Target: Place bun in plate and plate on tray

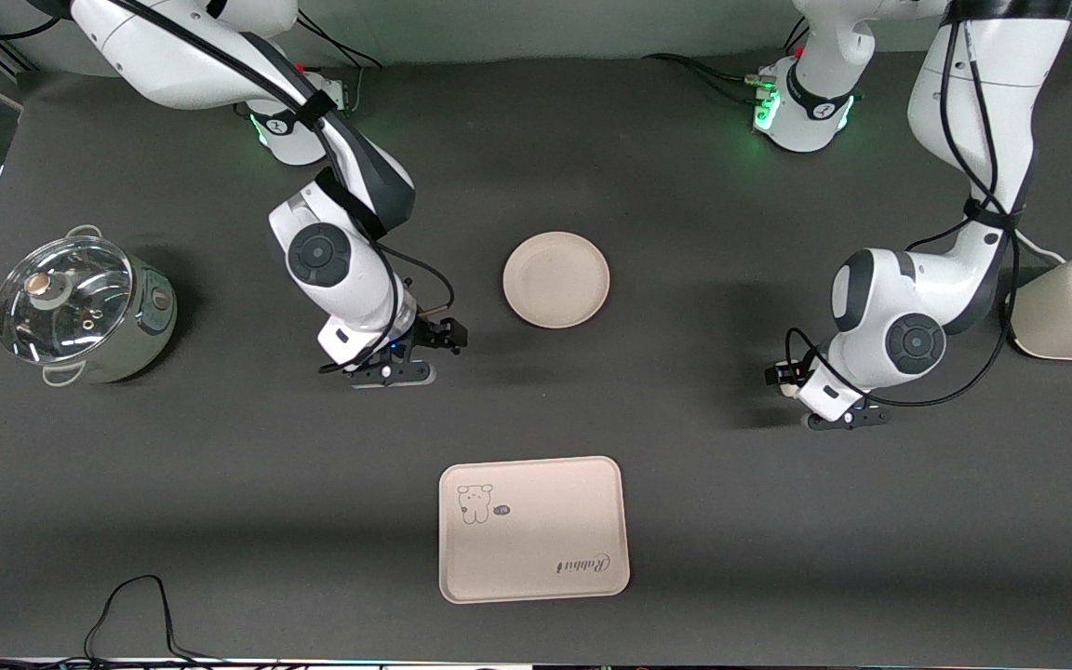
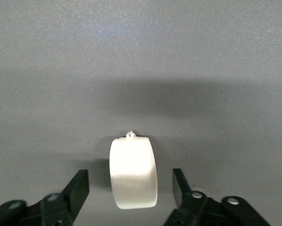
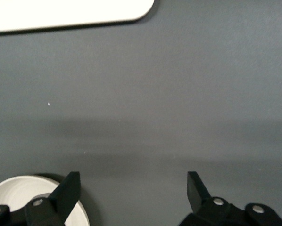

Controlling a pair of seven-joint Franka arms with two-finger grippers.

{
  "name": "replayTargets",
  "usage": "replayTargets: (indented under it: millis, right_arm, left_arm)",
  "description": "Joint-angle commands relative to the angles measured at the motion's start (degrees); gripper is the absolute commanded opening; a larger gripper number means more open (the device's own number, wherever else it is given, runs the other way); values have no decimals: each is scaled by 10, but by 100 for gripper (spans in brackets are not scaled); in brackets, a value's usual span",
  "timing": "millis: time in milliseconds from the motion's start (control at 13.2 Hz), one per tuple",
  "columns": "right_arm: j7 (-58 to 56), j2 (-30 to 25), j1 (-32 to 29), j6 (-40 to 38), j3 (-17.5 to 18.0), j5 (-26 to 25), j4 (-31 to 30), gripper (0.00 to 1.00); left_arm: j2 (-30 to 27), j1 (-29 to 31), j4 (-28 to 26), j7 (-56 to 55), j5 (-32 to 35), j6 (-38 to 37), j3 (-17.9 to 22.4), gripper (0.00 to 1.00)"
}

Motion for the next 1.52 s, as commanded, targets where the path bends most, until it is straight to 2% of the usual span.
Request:
replayTargets:
  millis: [0, 152, 303, 455, 606, 1061, 1288, 1439]
  right_arm:
    - [19, -31, -2, 34, 1, -10, -60, 100]
    - [20, -33, -1, 54, 2, -10, -74, 100]
    - [20, -32, 0, 66, 2, -10, -77, 100]
    - [26, -33, 0, 68, 4, -9, -78, 100]
    - [38, -33, -1, 68, 12, -9, -78, 100]
    - [35, -33, -2, 68, 14, -9, -78, 100]
    - [35, -34, -1, 66, 14, -9, -78, 100]
    - [33, -34, -1, 67, 14, -9, -77, 100]
  left_arm:
    - [-17, -1, -21, -4, -9, -1, -1, 41]
    - [-14, 0, -21, -4, -9, 4, -2, 38]
    - [-12, 0, -20, -3, -10, 7, -2, 32]
    - [-14, -2, -16, -5, -10, -2, -2, 15]
    - [-22, -3, -5, -5, -10, -17, -2, 14]
    - [-86, -8, 79, -6, -19, -192, -4, 15]
    - [-95, -10, 172, -8, -53, -340, -7, 16]
    - [-106, -9, 210, -30, -58, -385, -20, 17]
